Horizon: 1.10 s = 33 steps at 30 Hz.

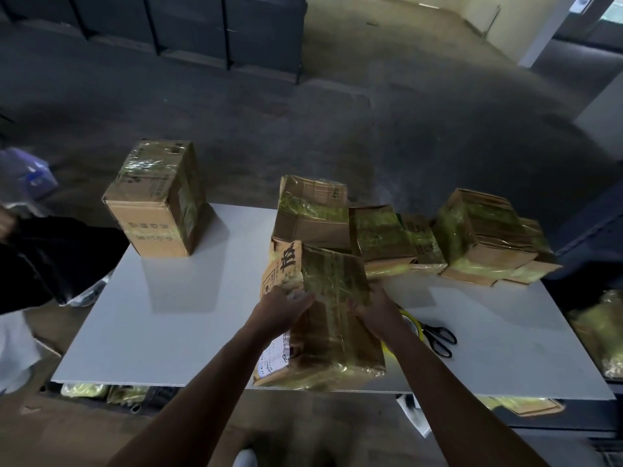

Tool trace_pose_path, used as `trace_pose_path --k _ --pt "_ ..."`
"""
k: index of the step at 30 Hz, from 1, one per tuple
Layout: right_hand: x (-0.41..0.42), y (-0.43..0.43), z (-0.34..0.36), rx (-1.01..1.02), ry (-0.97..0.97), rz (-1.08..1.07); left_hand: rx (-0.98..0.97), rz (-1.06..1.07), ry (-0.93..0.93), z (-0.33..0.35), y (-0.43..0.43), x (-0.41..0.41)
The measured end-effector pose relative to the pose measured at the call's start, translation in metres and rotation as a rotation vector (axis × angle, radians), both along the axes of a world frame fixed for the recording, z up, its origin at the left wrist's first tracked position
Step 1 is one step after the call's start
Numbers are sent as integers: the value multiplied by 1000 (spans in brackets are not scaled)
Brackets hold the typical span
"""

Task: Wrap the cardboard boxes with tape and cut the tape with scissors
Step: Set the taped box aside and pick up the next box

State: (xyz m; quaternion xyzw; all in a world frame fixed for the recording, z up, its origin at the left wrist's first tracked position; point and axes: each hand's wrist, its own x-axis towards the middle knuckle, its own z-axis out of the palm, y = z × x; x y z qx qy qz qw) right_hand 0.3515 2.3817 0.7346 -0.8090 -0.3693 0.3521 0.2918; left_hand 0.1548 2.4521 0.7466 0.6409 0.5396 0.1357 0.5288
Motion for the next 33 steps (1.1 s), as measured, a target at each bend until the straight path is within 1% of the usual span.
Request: trace_pose_path --k 4,8,11,13,16,20,23,25,26,27,28,30,31,32,33 --pt "-1 2 -3 -17 -48 49 9 41 80 -5 -1 -2" --pt "1 2 -1 -47 -93 49 -7 118 56 -12 -3 0" --pt "6 0 3 -59 -74 13 -116 132 -73 -17 -1 1" --pt "12 -2 7 -50 -95 -12 -197 111 -169 -19 -7 3" --pt "23 -7 11 -45 -118 -15 -254 91 -294 -29 -23 8" --pt "26 -9 14 -6 -123 -4 -251 115 -266 -35 -21 11" --pt "23 -8 16 49 -208 6 -292 83 -337 -32 -14 8" --pt "20 -7 18 79 -252 26 -304 82 -351 -34 -10 4" --pt "20 -7 18 89 -239 19 -271 87 -324 -36 -8 3" --pt "19 -7 18 103 -190 -6 -184 87 -271 -38 -6 1" --pt "20 -7 18 118 -113 -41 -48 86 -194 -39 -4 0" --pt "21 -8 16 130 42 -96 328 64 -25 -36 -3 -3" --pt "20 -10 14 144 93 -97 544 6 71 -34 -3 -4" --pt "19 -11 11 162 105 -80 725 -65 155 -29 -3 -5" --pt "18 -10 7 176 92 -52 845 -124 214 -26 -4 -5"
